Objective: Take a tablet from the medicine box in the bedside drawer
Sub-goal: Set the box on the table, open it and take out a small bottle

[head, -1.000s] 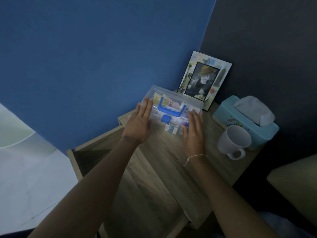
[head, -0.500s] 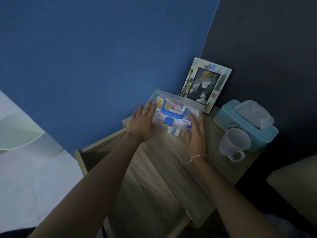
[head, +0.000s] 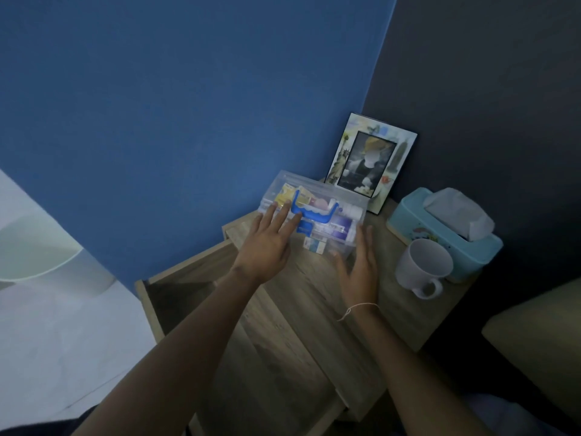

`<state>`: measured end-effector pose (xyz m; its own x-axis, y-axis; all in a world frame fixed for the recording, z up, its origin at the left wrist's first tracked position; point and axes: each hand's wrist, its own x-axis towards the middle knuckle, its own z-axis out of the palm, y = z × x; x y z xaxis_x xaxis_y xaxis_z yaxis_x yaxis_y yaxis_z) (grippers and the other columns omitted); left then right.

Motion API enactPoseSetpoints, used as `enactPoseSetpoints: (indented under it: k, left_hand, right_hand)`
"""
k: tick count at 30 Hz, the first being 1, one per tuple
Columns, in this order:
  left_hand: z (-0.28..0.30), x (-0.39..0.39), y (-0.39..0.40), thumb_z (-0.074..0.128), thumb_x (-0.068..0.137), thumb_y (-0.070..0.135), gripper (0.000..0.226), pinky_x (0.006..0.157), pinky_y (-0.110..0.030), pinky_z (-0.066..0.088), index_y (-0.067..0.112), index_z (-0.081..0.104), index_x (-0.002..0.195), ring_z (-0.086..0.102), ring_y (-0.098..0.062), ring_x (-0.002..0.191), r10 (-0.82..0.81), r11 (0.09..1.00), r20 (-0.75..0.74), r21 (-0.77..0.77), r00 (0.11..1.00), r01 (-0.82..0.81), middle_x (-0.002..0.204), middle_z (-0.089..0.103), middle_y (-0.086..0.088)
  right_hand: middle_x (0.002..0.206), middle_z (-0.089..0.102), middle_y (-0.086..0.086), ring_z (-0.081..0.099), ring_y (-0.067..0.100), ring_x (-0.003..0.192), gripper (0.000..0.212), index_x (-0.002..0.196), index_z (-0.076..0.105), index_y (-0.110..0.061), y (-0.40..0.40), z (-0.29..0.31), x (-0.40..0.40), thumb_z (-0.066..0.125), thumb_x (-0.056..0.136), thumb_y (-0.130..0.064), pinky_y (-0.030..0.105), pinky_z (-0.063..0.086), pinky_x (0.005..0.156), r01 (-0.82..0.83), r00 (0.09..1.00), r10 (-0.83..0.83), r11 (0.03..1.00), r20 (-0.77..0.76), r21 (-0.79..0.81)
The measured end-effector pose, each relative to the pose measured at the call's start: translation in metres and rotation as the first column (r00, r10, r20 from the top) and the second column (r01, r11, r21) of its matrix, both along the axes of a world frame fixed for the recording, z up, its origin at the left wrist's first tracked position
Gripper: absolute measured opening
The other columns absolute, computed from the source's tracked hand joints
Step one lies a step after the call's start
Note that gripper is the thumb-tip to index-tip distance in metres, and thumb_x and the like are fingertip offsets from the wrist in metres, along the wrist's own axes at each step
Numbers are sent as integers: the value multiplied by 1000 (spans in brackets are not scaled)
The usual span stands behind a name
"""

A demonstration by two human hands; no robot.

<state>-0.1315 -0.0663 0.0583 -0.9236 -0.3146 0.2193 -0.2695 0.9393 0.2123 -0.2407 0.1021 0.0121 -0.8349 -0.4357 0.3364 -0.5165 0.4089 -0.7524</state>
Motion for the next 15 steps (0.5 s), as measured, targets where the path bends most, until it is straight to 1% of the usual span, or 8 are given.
enactPoseSetpoints:
  k: [4,6,9,12,15]
  left_hand:
    - [1,0,4,42,92,14,53,116,-47,25,17,34,144,21,-31,145,-11,1000,-52,-7,999,11,155,28,-12]
    - [0,0,7,44,90,12,51,113,-47,30,15,40,141,28,-32,141,-17,1000,-68,-10,998,17,150,37,-14]
    - [-2,0,11,47,87,11,49,104,-46,40,14,46,137,41,-32,131,-19,1000,-99,-16,995,17,135,50,-15]
    - [-6,-2,13,48,88,10,46,96,-44,45,13,49,133,49,-31,121,5,1000,-141,7,990,-4,128,54,-13]
    - [-12,-5,16,47,90,13,43,97,-41,42,12,47,134,47,-29,122,43,998,-157,45,987,-37,132,53,-11]
  right_hand:
    - [161,10,8,16,22,146,60,146,34,-26,-7,12,-15,59,92,-26,35,30,110,-39,991,45,998,-127,54]
    - [160,15,8,21,23,145,55,142,42,-20,-10,16,-24,62,91,-25,32,30,110,-57,990,67,995,-127,80]
    - [157,26,5,29,17,141,47,136,49,-16,-12,13,-31,61,92,-25,29,33,106,-54,990,64,995,-123,87]
    - [154,33,8,31,11,136,43,132,53,-13,-13,9,-30,63,91,-22,25,31,104,-39,984,46,998,-172,44]
    - [153,34,9,34,16,137,42,130,54,-11,-13,9,-29,64,90,-21,23,31,104,-43,982,50,998,-183,40]
